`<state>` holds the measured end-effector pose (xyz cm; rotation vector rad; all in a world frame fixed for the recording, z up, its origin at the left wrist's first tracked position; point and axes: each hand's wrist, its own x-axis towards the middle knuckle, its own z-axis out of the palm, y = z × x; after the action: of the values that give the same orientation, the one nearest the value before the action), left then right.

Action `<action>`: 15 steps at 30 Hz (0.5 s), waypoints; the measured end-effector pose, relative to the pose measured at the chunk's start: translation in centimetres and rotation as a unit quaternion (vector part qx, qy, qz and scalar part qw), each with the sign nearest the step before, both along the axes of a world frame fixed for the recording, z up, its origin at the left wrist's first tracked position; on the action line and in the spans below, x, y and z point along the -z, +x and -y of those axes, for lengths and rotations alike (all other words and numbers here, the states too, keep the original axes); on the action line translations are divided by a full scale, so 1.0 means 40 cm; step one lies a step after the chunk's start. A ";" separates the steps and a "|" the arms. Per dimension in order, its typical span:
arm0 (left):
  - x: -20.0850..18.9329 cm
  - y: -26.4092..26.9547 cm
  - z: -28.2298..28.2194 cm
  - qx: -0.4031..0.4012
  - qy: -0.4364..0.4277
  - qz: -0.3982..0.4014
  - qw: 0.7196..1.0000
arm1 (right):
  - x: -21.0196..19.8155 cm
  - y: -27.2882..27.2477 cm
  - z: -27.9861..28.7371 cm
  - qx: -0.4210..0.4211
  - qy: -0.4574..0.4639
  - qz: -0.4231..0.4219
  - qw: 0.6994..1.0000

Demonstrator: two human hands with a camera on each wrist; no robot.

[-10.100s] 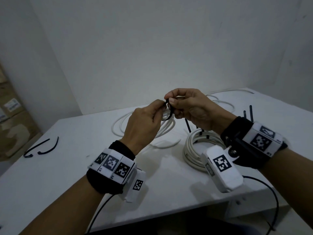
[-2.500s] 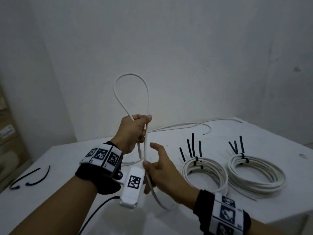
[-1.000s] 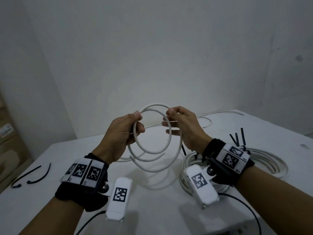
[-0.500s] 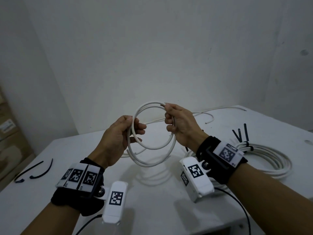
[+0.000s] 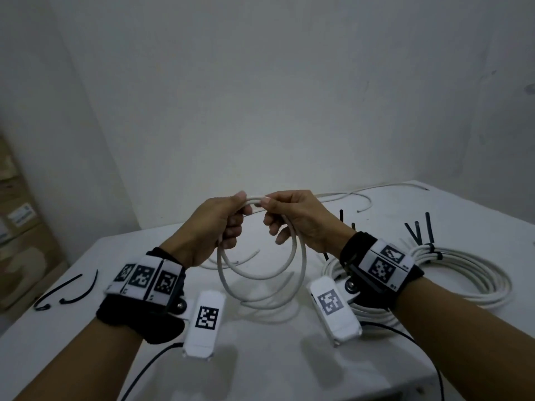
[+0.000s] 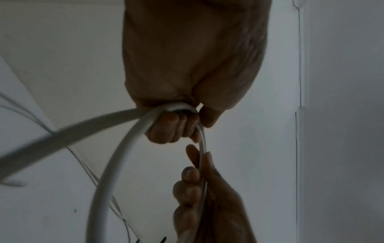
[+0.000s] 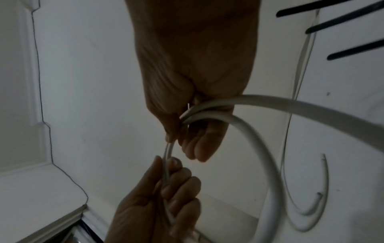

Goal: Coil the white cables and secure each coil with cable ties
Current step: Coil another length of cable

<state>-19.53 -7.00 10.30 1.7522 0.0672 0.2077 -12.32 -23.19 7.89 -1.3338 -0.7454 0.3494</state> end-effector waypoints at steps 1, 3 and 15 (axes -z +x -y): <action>0.005 0.000 -0.004 -0.008 -0.031 0.006 0.999 | 0.006 0.002 0.007 -0.003 -0.002 0.000 1.000; 0.011 -0.003 -0.013 -0.020 -0.092 0.014 0.995 | 0.023 0.004 0.016 -0.004 -0.008 -0.012 1.000; 0.053 -0.023 0.001 0.009 -0.274 0.040 0.961 | 0.028 0.005 -0.010 0.034 0.147 -0.108 0.983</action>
<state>-20.45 -7.02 8.19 1.1899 0.0447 0.2218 -12.11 -22.78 6.78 -1.0206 -0.5441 0.3105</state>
